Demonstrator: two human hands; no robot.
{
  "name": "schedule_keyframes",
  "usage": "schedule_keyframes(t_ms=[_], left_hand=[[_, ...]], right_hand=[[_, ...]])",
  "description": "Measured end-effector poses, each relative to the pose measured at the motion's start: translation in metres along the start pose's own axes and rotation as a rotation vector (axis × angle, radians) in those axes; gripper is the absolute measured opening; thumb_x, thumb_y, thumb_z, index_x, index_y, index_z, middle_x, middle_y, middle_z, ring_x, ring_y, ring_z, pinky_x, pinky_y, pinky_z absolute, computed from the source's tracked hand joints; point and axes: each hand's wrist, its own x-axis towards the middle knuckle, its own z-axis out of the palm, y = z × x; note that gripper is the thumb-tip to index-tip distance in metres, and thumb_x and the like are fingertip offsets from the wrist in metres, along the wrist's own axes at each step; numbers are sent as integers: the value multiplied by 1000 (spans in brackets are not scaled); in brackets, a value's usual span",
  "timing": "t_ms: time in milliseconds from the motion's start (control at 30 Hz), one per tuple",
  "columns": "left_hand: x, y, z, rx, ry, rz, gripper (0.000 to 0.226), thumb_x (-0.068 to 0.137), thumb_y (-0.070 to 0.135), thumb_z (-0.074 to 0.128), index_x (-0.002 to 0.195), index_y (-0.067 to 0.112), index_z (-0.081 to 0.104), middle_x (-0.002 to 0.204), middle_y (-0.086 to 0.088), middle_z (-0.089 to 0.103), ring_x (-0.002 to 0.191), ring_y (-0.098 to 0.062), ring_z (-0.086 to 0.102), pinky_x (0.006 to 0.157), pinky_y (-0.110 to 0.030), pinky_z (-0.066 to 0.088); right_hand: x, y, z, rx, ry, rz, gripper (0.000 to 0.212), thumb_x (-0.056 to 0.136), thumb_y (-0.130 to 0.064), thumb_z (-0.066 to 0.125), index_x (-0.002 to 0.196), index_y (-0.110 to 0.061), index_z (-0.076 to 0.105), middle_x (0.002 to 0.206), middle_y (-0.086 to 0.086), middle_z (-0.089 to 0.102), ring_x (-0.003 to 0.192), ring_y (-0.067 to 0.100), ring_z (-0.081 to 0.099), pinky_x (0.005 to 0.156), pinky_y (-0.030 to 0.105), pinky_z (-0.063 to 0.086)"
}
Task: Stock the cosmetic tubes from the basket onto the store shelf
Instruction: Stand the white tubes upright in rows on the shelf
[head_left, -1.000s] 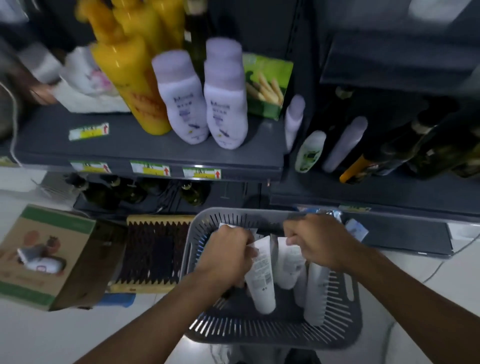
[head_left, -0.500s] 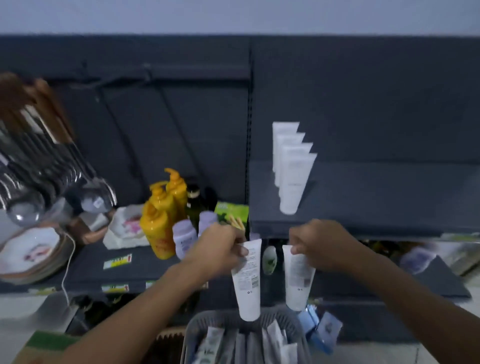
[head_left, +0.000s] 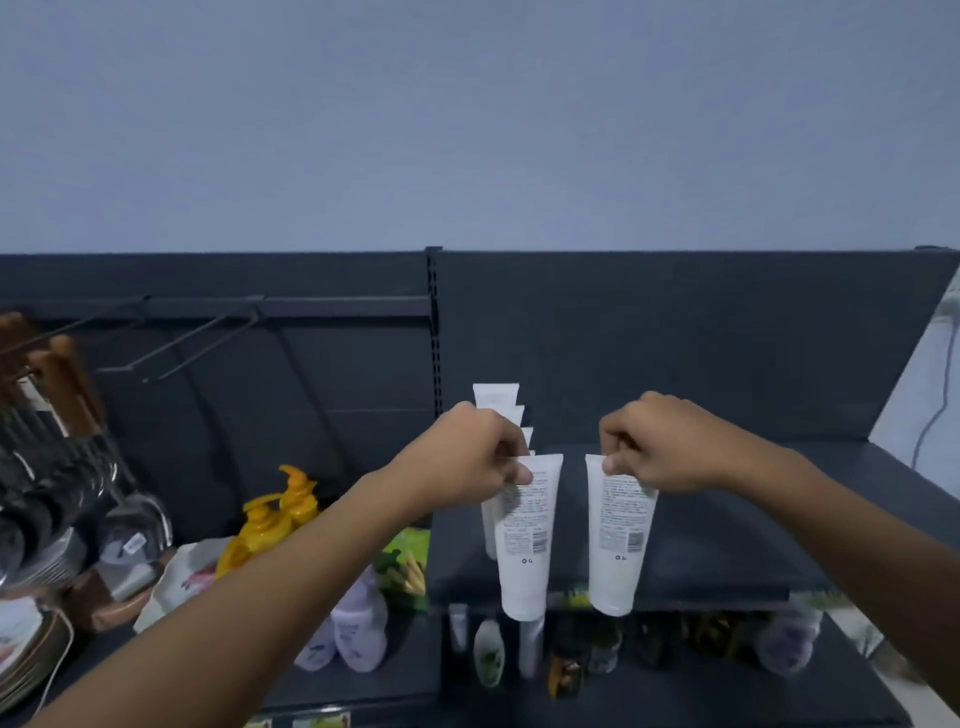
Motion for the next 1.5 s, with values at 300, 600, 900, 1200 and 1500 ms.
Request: schedule_keyframes(t_ms=[300, 600, 900, 1200, 1500], left_hand=[[95, 21, 5, -26, 54, -62, 12, 85, 36, 81, 87, 25, 75, 76, 12, 73, 78, -2, 67, 76, -32, 58], [166, -11, 35, 45, 39, -152, 9, 88, 27, 77, 95, 25, 81, 86, 10, 77, 81, -6, 70, 82, -32, 60], [192, -34, 65, 26, 64, -225, 10, 86, 32, 80, 94, 26, 82, 86, 13, 77, 79, -2, 68, 76, -24, 55], [195, -38, 77, 24, 32, -226, 10, 87, 28, 79, 95, 24, 83, 88, 10, 78, 82, -3, 69, 75, -21, 54], [192, -37, 84, 35, 76, -204, 12, 88, 33, 76, 96, 27, 83, 91, 10, 79, 86, -5, 69, 72, -11, 41]], right_hand=[[77, 89, -20, -4, 24, -34, 21, 92, -36, 71, 75, -26, 65, 71, -12, 66, 70, 2, 59, 60, 22, 38], [177, 122, 1, 100, 18, -68, 19, 88, -35, 76, 75, -26, 69, 77, -14, 71, 78, 6, 67, 74, 31, 55], [235, 123, 37, 134, 0, -132, 18, 86, -34, 78, 74, -25, 69, 76, -14, 70, 78, 7, 67, 71, 29, 53], [256, 115, 55, 150, -6, -163, 17, 86, -33, 78, 74, -23, 70, 77, -13, 71, 79, 9, 67, 74, 31, 55], [256, 105, 65, 149, 6, -187, 18, 87, -35, 77, 77, -22, 72, 77, -13, 71, 78, 9, 65, 68, 28, 47]])
